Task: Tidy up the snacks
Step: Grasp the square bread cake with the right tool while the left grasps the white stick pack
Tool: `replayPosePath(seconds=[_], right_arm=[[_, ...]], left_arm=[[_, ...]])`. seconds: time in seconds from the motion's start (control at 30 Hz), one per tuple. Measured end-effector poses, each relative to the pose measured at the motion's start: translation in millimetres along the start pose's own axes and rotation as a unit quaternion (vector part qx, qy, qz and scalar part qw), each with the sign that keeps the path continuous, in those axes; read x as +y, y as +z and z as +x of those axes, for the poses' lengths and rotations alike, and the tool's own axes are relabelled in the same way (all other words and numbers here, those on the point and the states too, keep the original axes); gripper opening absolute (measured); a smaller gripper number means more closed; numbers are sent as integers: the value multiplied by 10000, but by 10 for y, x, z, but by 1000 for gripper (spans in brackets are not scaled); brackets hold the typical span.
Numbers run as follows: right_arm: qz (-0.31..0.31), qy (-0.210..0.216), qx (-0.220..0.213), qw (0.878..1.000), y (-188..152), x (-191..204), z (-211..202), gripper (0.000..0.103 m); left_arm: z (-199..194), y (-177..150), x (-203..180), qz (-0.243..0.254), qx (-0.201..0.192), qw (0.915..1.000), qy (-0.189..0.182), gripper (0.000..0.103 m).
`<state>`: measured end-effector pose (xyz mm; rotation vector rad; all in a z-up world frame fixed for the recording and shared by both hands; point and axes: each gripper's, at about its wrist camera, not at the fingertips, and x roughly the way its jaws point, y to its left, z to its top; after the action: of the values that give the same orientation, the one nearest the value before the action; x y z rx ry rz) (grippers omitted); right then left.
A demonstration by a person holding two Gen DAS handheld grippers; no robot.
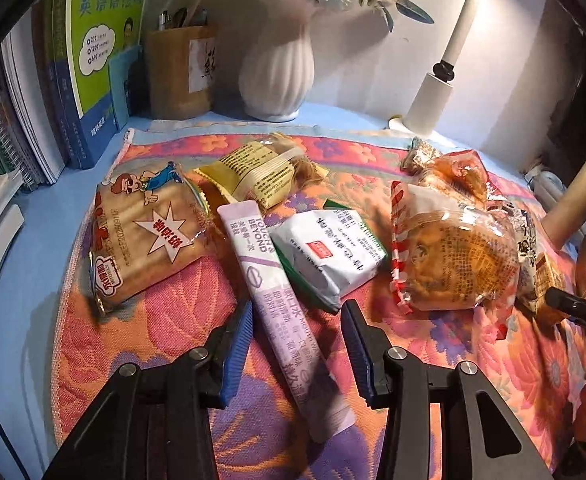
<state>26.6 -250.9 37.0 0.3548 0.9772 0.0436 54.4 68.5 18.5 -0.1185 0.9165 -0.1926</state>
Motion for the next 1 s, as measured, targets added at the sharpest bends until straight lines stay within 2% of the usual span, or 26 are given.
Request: replayPosePath(seconds=[0.07, 0.13, 0.17, 0.2, 0.33, 0.5, 0.67, 0.83, 1.0], right_arm=[[-54, -173, -94, 9998, -13, 36, 18, 80], [-105, -297, -175, 9994, -30, 51, 17, 75], [-124, -358, -204, 9991, -41, 43, 6, 68], [-143, -375, -217, 9990, -48, 20, -8, 68], [-194, -265, -185, 9993, -66, -56, -73, 63], [-476, -60, -84, 9988, -201, -89, -205, 59], [-1195, 354, 228, 9919, -482, -73, -401, 59], [-1889, 203, 319, 9813, -785, -57, -615, 58], [-1871, 41, 349, 9817, -840, -98, -650, 59]], left_arm=[[33, 19, -13, -74, 28, 10000, -5, 42], [73, 36, -45, -103, 26, 9999, 131, 42], [85, 41, -64, -82, 23, 9997, 217, 41], [87, 39, -100, -29, 10, 9994, 351, 35], [56, -8, -162, 77, -47, 9982, 600, 28], [-142, -173, -165, -69, -169, 9988, 456, 19], [-345, -422, -288, -88, -271, 9995, 140, 19], [-422, -617, -501, -39, -225, 9997, -115, 19], [-411, -750, -682, -13, -132, 9998, -160, 19]])
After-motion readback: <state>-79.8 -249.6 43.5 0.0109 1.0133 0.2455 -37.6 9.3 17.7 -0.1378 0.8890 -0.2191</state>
